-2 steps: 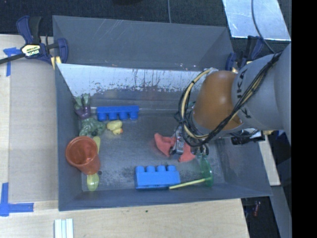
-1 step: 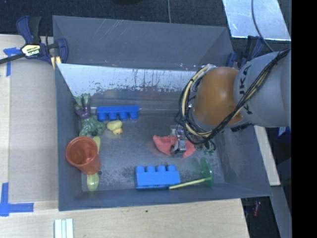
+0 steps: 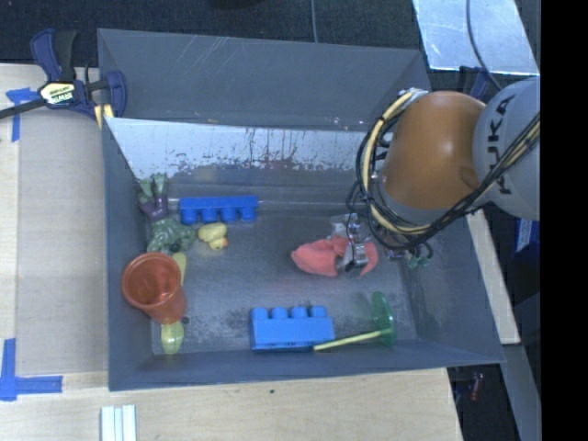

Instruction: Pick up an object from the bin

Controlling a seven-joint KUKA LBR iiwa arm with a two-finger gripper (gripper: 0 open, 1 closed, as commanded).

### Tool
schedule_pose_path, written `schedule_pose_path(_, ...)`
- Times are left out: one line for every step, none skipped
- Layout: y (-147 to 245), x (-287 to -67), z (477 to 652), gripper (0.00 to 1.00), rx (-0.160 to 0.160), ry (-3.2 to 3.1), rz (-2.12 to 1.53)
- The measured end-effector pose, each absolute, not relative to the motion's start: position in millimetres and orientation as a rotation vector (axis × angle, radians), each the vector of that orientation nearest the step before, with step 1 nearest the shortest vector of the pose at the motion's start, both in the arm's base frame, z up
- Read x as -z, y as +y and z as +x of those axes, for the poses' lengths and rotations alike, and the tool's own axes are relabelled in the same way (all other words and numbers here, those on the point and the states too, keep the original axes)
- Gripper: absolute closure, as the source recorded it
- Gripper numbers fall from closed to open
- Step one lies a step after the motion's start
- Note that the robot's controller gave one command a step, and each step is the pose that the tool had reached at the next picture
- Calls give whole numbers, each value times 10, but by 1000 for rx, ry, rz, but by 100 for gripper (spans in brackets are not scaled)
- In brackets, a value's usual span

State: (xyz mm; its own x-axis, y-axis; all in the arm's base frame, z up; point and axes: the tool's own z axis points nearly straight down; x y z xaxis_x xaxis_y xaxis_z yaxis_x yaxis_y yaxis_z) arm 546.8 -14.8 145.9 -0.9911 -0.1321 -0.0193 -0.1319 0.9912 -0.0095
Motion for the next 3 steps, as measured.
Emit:
schedule_pose_path(-190, -1568, 5525, 100, 18, 3091, -298)
schedule_pose_path(-93, -1190, 5509, 100, 23, 3023, -753)
schedule_pose_path(-91, -1717, 5385, 100, 19, 3064, -592)
